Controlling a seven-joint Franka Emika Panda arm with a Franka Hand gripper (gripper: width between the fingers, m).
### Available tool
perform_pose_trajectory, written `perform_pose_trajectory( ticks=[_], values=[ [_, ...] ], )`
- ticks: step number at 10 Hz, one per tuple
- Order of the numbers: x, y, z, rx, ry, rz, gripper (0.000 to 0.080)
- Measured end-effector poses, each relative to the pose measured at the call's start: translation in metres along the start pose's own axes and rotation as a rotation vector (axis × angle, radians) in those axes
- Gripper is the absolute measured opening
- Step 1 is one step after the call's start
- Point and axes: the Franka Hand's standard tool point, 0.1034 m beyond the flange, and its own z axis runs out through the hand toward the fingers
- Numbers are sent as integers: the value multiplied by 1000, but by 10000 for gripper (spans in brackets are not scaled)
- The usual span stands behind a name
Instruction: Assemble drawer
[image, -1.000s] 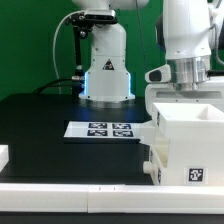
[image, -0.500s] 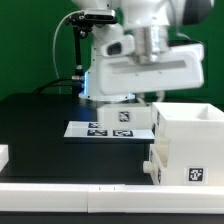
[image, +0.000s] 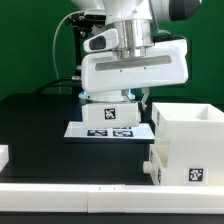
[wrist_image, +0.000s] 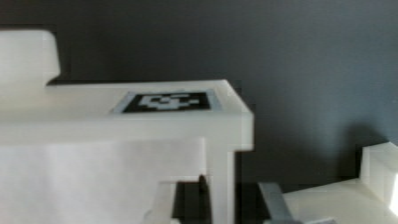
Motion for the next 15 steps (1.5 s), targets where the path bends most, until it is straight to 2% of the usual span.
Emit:
perform_pose_trajectory(
  ticks=[2,3,4,7,8,10,11,15],
  values=[
    [23,12,-3,4,-27,-243,39],
    [34,8,-1,1,-39,-359,39],
    [36,4,2,-2,-43,-439,39],
    [35,6,3,-2,-45,-420,39],
    [37,8,2,-9,-48,-485,39],
    [66,11,-5,-50,-34,-664,39],
    [75,11,-6,-58,-42,-729,39],
    [74,12,-3,-58,-46,-728,39]
  ],
)
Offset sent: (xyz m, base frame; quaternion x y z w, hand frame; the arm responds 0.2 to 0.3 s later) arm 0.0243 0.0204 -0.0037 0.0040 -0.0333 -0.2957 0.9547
